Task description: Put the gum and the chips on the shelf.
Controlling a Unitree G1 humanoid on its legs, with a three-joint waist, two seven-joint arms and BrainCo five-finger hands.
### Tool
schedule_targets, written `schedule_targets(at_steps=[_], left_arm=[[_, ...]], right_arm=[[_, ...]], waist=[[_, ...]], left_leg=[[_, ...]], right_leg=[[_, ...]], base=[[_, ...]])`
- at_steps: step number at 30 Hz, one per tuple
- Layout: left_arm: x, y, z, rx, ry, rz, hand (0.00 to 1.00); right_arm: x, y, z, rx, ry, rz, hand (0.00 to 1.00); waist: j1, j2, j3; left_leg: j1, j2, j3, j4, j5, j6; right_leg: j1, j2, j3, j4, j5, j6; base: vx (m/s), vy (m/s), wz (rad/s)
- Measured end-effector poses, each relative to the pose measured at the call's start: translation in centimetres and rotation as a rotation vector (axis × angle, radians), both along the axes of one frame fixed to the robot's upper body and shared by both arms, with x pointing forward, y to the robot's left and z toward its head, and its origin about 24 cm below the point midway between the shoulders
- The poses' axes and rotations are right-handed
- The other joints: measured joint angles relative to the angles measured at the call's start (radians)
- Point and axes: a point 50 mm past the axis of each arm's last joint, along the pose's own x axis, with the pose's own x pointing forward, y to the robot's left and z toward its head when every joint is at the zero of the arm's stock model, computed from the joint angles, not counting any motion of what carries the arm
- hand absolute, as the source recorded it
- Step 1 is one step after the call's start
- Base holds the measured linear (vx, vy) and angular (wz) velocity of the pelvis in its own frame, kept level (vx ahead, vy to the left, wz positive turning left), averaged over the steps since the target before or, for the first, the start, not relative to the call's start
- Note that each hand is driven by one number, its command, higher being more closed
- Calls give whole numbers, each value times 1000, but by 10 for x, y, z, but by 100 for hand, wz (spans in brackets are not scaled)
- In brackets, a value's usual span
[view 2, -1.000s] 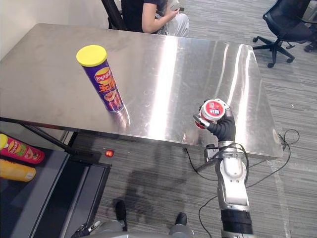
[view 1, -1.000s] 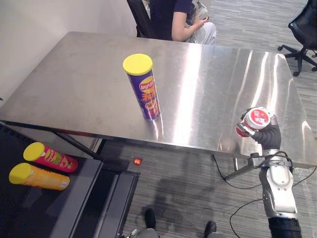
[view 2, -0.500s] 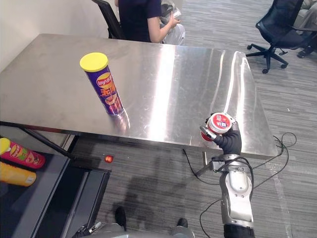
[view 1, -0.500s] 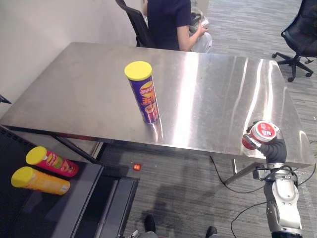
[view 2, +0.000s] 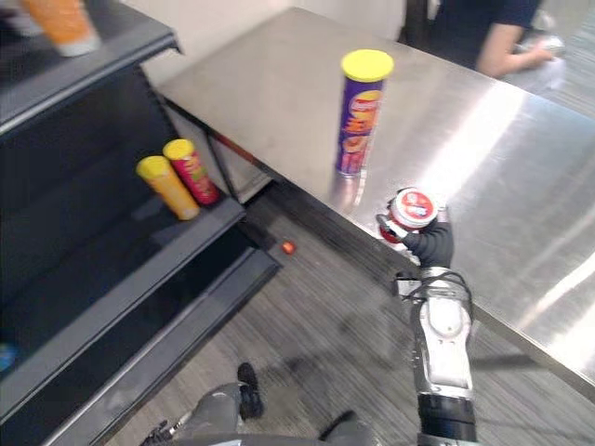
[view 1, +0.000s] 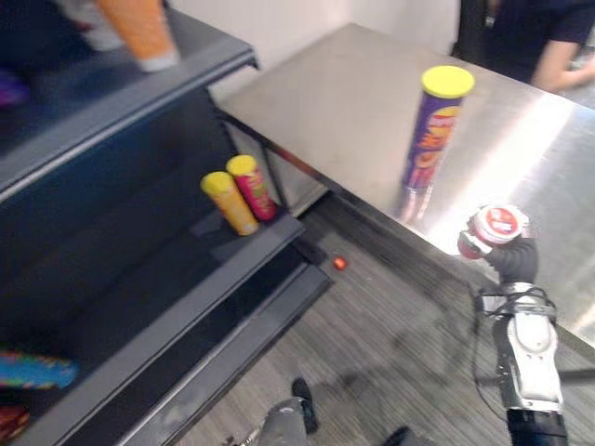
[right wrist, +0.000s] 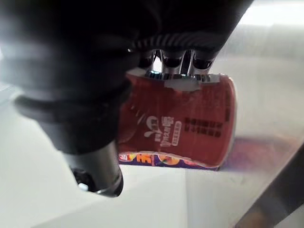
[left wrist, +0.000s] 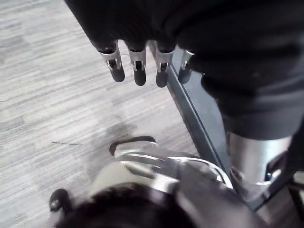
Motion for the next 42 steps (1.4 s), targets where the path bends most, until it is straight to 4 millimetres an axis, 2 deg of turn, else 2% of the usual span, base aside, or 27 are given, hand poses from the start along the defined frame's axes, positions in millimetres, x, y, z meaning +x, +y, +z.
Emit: schedule_targets(at_steps=[1, 2, 3, 4, 5, 6, 7, 10, 12, 15, 19, 21, 24, 31, 36, 40, 41, 42], left_arm=[[1, 1, 0, -5, 2, 14, 0], [-5, 0, -2, -20, 31, 20, 0], [-8, -1, -3, -31, 39, 28, 0], [-17, -1, -5, -39, 57, 55, 0], [-19, -3, -5, -43, 62, 56, 0], [-22, -5, -6, -51, 74, 50, 0], [-21, -2, -6, -42, 75, 43, 0], [-22, 1, -5, -29, 79, 44, 0], [-22, -1, -5, -26, 86, 22, 0], [-20, 3, -5, -13, 81, 23, 0], [-18, 7, -3, 0, 75, 22, 0], [-19, 5, -4, -5, 77, 20, 0], [-19, 5, -4, -8, 76, 17, 0], [-18, 0, -4, -23, 70, 6, 0], [-14, 1, -3, -23, 47, 0, 0], [-14, 1, -2, -22, 41, 6, 0], [-18, 1, -3, -22, 49, 3, 0], [-23, 1, -3, -19, 62, -13, 0]], right_arm=[[-3, -3, -2, 0, 6, -19, 100], [-5, -5, -5, 17, 13, -36, 100], [-6, -5, -6, 23, 15, -42, 100], [-11, -11, -7, 22, 18, -68, 100], [-13, -14, -6, 22, 15, -81, 100], [-15, -18, -4, 21, 8, -103, 100], [-16, -18, -6, 39, 11, -115, 100], [-19, -17, -13, 62, 37, -121, 100], [-20, -16, -11, 41, 36, -129, 100], [-19, -15, -13, 27, 48, -134, 100], [-16, -9, -15, 13, 65, -118, 100], [-16, -9, -16, 12, 68, -112, 100], [-16, -9, -16, 11, 71, -111, 100], [-15, -7, -27, 15, 118, -93, 100], [-6, 9, -36, 12, 160, -14, 100], [-1, 18, -33, -21, 158, 54, 100], [0, 19, -32, -32, 162, 66, 100], [-1, 21, -34, -38, 170, 74, 100]], waist=[[-1, -9, 7], [6, -21, 2], [2, -28, 3], [-16, -27, 2], [-22, -14, -3], [-25, 19, -19], [-24, 9, -21], [-25, -15, -28], [-36, -18, -30], [-47, -19, -29], [-34, -26, -27], [-19, -26, -27], [-19, -25, -26], [-15, -27, -27], [13, -37, -26], [42, -42, -26], [43, -41, -27], [32, -37, -28]], left_leg=[[-2, 13, 27, 71, -81, 15], [17, 47, 82, 209, -210, -6], [42, 56, 96, 239, -241, -31], [109, 77, 96, 220, -285, -106], [134, 82, 89, 182, -295, -132], [162, 73, 78, 83, -308, -174], [167, 46, 86, 14, -294, -179], [170, 0, 87, -54, -269, -167], [186, -40, 87, -85, -255, -140], [190, -65, 90, -81, -248, -115], [217, -67, 103, -100, -245, -116], [240, -67, 113, -139, -238, -134], [255, -66, 116, -174, -225, -149], [267, -60, 116, -185, -206, -139], [253, -61, 98, -165, -211, -136], [260, -73, 51, -159, -233, -130], [272, -88, 15, -174, -235, -126], [279, -93, -36, -164, -241, -107]], right_leg=[[17, -5, -42, -5, 15, 32], [21, -24, -76, 13, 14, 26], [24, -34, -91, 22, 14, 26], [33, -43, -136, 32, 17, 31], [31, -44, -153, 38, 19, 34], [15, -44, -171, 48, 26, 39], [-2, -63, -179, 60, 32, 40], [-18, -90, -189, 57, 71, 42], [-19, -128, -190, 78, 92, 44], [-19, -160, -186, 105, 103, 44], [-18, -156, -157, 103, 108, 41], [-19, -147, -141, 97, 107, 39], [-19, -137, -139, 89, 105, 36], [-17, -122, -123, 90, 100, 29], [1, -107, -124, 50, 115, 49], [38, -128, -122, 75, 133, 49], [32, -166, -62, 157, 136, 21], [-10, -188, 101, 265, 163, -63]], base=[[-207, -98, 160], [-120, -80, 87], [-160, -39, 105], [-127, 27, 92], [-143, 135, 92], [-128, 218, 51], [-137, 222, 35], [-102, 197, 19], [-26, 211, 8], [9, 150, 7], [9, 36, -17], [-16, -23, -21], [3, -38, -7], [65, -26, -2], [61, -2, 10], [46, 43, 40], [80, 113, 92], [108, 131, 102]])
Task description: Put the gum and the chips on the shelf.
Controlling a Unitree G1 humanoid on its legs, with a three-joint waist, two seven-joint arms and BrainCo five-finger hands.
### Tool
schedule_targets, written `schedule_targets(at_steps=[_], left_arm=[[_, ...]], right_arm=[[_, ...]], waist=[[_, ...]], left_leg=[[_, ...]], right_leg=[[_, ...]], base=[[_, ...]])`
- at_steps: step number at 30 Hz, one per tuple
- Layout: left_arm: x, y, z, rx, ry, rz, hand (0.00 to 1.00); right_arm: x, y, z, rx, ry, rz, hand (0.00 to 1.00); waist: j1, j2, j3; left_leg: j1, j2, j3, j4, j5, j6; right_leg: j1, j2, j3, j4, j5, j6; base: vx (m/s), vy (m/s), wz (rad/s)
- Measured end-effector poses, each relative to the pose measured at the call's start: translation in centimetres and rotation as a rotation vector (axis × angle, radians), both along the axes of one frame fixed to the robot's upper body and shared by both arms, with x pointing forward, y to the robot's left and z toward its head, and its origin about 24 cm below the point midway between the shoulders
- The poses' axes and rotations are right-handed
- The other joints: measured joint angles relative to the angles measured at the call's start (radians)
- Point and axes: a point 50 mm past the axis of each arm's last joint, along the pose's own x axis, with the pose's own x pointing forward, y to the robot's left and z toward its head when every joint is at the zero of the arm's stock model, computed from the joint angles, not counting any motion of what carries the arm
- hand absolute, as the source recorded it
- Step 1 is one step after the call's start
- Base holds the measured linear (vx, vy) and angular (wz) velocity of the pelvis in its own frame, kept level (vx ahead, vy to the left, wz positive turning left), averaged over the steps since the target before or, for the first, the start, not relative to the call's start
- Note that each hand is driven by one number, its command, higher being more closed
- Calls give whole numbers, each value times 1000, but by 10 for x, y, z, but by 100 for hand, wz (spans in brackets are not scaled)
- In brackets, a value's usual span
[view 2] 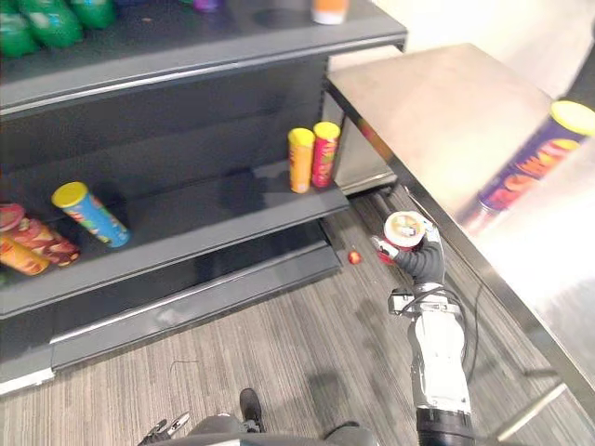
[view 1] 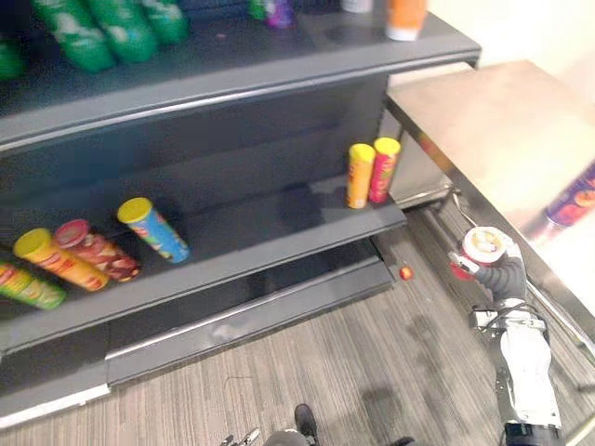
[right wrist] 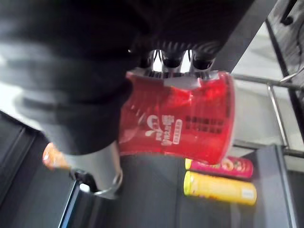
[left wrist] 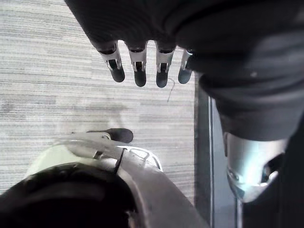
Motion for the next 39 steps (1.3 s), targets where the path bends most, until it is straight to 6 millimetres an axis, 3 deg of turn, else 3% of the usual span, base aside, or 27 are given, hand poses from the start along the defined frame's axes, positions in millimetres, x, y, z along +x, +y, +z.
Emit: schedule_targets(at_steps=[1, 2, 3, 6, 10, 12, 13, 15, 17, 18, 22, 33, 39], left_arm=[[-2, 0, 0, 2, 9, -14, 0], [-5, 2, 0, 8, 24, -30, 0], [-8, 7, 0, 23, 41, -31, 0], [-12, 15, 1, 45, 60, -15, 0], [-11, 18, 0, 49, 65, -7, 0], [-10, 23, 2, 61, 60, 4, 0], [-10, 25, 2, 66, 60, 19, 0], [-5, 12, -1, 22, 46, 36, 0], [2, -1, -3, -18, 31, 30, 0], [2, -2, -4, -22, 30, 31, 0], [6, -1, -2, -12, 16, 20, 0], [14, 0, -1, 35, 13, -41, 0], [23, 0, 0, 53, 5, -93, 0]], right_arm=[[0, 1, -1, -6, 5, 7, 100], [0, 5, -3, -12, 15, 35, 100], [0, 9, -4, -16, 20, 62, 100], [1, 18, -4, -18, 18, 104, 100], [0, 27, -6, -23, 29, 156, 100], [-1, 28, -7, -23, 35, 167, 100], [0, 28, -7, -28, 35, 173, 100], [-1, 21, -5, -31, 25, 147, 100], [-2, 12, -4, -43, 31, 117, 100], [-2, 10, -6, -42, 38, 106, 100], [-4, 9, -8, -24, 42, 73, 100], [-8, 15, -14, 37, 47, 45, 100], [-10, 18, 7, 82, -52, 75, 100]], waist=[[-4, 5, 0], [-15, 15, 6], [-19, 12, 5], [-24, -9, 4], [-26, -26, -5], [-22, -68, -13], [-20, -70, -14], [-37, -19, -28], [-44, 13, -24], [-47, 15, -24], [-57, 14, -24], [-58, 16, -25], [-58, 18, -28]], left_leg=[[8, 5, -30, 9, -7, 16], [8, 21, -88, 21, -12, 23], [10, 30, -140, 24, -11, 24], [17, 19, -235, 33, -18, 21], [11, -3, -376, 69, -32, -17], [8, -20, -440, 82, -50, -47], [5, -12, -456, 84, -57, -58], [-45, 90, -405, 83, -48, -106], [-63, 138, -360, 58, -6, -138], [-63, 146, -310, 39, 26, -145], [-54, 139, -85, 39, 64, -129], [-18, 130, -61, -20, 71, -125], [-5, 131, -19, -20, 65, -127]], right_leg=[[-42, 12, 118, 49, -2, -28], [-84, 96, 333, 66, -73, 27], [-104, 173, 462, 37, -125, 49], [-140, 237, 548, -58, -126, 67], [-161, 276, 683, -198, -80, 138], [-118, 249, 626, -290, -18, 156], [-102, 254, 603, -307, -33, 162], [-72, 307, 478, -368, -29, 145], [-70, 333, 420, -375, -36, 126], [-63, 336, 393, -375, -41, 118], [-16, 319, 351, -392, -42, 118], [8, 329, 367, -442, -38, 123], [7, 338, 412, -465, -16, 120]], base=[[172, 115, 116], [177, 49, 123], [170, 29, 127], [137, -16, 118], [148, -101, 116], [179, -253, 107], [179, -316, 96], [133, -299, 98], [138, -251, 81], [111, -187, 62], [21, -5, 33], [-17, 7, -4], [29, 0, -18]])
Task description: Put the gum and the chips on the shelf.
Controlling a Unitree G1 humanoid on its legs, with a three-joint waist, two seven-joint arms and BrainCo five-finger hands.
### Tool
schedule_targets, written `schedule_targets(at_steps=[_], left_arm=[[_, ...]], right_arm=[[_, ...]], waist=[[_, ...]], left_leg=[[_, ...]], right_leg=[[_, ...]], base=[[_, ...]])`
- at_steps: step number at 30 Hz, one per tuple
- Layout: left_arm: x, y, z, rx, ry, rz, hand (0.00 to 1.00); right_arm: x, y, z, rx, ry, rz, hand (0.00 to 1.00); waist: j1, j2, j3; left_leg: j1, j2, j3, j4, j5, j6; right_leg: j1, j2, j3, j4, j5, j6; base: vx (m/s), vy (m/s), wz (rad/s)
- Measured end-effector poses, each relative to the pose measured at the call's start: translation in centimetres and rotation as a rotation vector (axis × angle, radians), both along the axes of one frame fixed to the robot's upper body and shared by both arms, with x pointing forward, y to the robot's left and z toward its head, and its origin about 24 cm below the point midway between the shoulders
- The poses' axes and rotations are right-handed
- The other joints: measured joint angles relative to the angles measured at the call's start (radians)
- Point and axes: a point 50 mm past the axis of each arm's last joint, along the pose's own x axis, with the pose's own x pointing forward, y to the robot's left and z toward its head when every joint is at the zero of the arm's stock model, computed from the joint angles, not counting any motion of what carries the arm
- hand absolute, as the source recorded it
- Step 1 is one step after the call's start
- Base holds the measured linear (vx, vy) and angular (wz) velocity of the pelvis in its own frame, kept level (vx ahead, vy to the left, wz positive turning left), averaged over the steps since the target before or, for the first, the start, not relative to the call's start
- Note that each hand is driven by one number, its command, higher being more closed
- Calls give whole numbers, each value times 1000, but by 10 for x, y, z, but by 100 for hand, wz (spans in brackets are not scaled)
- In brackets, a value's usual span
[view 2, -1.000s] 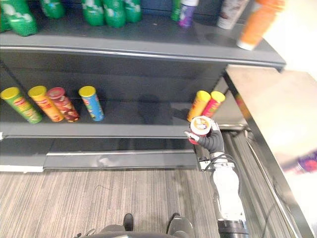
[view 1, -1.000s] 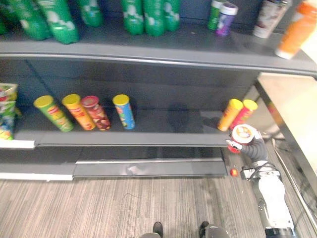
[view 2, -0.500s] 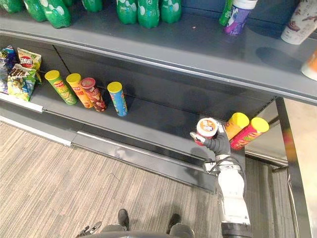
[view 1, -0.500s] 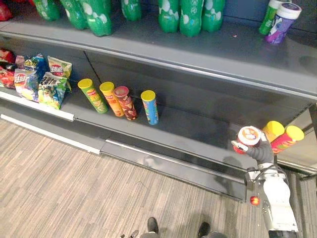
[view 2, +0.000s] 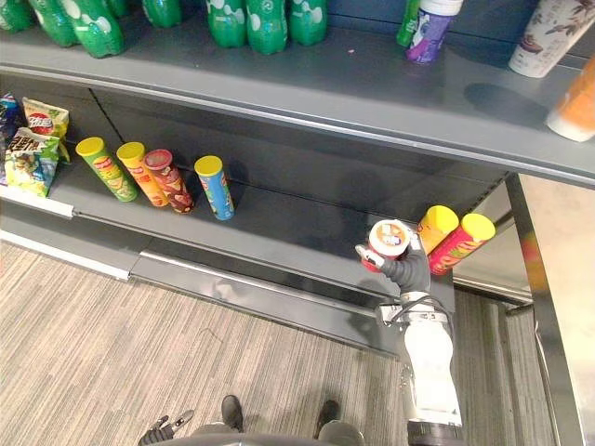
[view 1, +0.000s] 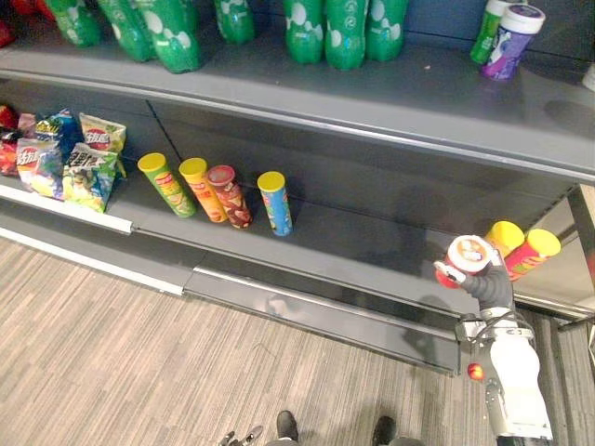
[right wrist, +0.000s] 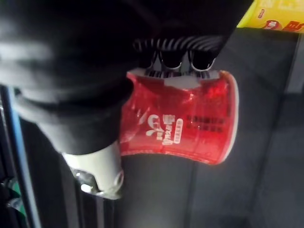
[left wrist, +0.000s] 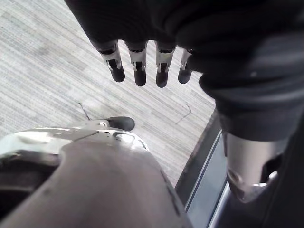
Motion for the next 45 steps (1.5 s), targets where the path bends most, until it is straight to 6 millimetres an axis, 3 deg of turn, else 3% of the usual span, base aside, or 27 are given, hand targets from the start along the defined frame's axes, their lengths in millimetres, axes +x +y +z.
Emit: schedule_targets(at_steps=[12, 23, 25, 30, 39, 45], left_arm=[[-6, 1, -2, 2, 37, -24, 0], [-13, 2, -3, -1, 64, -34, 0], [-14, 3, -3, 2, 71, -40, 0], [-13, 3, -3, 5, 85, -77, 0], [-14, 2, -4, -2, 104, -91, 0], [-14, 2, -4, -9, 113, -93, 0]], right_arm=[[1, 6, 70, -5, -281, 186, 100], [20, 19, 116, -115, -417, 286, 100], [29, 22, 121, -120, -412, 302, 100], [76, 20, 147, -159, -359, 257, 100], [117, 25, 194, -138, -333, 217, 100], [134, 24, 209, -126, -293, 183, 100]], waist=[[-22, -6, -43], [-22, -12, -52], [-21, -18, -55], [-13, -25, -59], [6, -26, -60], [8, -26, -60]], left_leg=[[35, 19, 73, -1, -3, -1], [48, 16, 86, -3, 1, 1], [47, 15, 85, -3, 7, 9], [44, 10, 79, -3, 12, 14], [30, 13, 59, -3, 23, 14], [29, 19, 56, -4, 33, 14]], right_leg=[[1, 31, 86, -42, 44, -16], [0, 30, 109, -43, 54, -12], [0, 30, 108, -43, 56, -15], [1, 25, 105, -47, 70, -16], [6, 31, 84, -62, 82, -23], [7, 37, 83, -65, 85, -27]], base=[[-4, -18, -22], [-25, -5, -5], [16, -3, 0], [35, 0, 3], [23, -7, 6], [0, 0, 0]])
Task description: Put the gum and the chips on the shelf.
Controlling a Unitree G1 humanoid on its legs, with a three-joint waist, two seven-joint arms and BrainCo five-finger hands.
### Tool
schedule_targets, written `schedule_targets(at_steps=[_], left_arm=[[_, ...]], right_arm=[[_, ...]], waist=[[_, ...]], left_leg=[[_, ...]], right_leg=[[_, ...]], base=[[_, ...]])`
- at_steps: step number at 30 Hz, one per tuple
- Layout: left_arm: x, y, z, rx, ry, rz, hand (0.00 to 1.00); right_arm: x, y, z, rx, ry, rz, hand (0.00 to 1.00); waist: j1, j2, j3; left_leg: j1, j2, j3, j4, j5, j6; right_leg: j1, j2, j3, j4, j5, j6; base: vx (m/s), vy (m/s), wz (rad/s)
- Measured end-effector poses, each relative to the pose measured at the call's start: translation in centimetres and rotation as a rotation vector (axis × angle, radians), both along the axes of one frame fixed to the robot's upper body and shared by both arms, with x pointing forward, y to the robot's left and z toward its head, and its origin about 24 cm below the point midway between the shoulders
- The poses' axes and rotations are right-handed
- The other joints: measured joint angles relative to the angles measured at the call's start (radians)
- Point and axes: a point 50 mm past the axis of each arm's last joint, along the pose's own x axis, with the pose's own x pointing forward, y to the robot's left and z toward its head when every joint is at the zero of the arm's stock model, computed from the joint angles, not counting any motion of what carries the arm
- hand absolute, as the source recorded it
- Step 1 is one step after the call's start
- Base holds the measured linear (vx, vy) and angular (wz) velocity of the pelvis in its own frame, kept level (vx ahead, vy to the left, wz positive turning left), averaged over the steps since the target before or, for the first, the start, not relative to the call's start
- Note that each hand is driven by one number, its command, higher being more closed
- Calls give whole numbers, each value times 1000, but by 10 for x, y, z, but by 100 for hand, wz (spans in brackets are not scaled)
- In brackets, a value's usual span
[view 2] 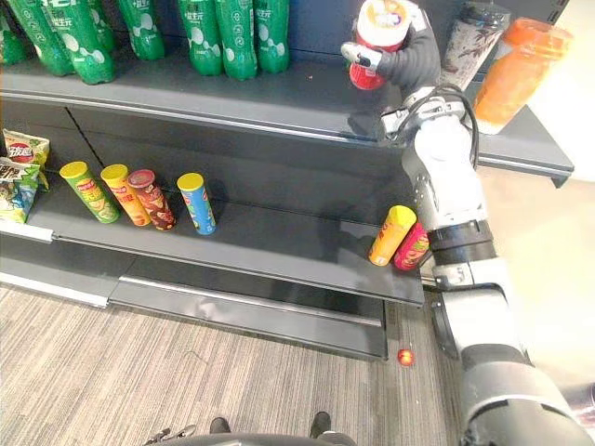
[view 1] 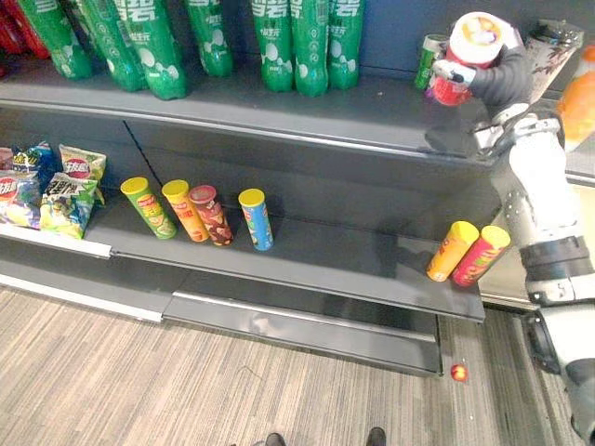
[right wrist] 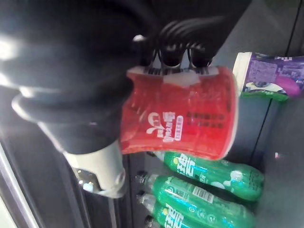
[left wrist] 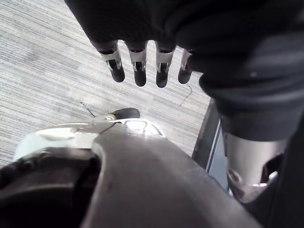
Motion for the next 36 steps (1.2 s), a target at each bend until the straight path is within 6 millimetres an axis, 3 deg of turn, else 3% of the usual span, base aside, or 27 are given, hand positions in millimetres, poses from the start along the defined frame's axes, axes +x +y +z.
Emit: schedule_targets(at_steps=[13, 22, 36], left_arm=[[0, 0, 0, -11, 5, -2, 0], [3, 0, 0, -10, -3, -4, 0], [7, 3, 2, 2, -19, 12, 0]], right_arm=[[17, -10, -21, 9, 149, -53, 100], [26, 2, -38, 45, 217, -24, 100], [26, 4, -35, 84, 201, -16, 100]], waist=[[2, -4, 2], [3, -13, 14], [17, -23, 37]], left_leg=[[-7, 1, 3, 0, 5, 0], [-9, 1, 2, 0, 5, 0], [-10, 0, 0, 0, 5, 0]], right_leg=[[-5, 1, 2, -12, 4, 4], [-5, 3, 1, -14, 6, 1], [-4, 2, -1, -14, 6, 1]], base=[[18, -1, -1], [37, -4, 0], [0, 0, 0]])
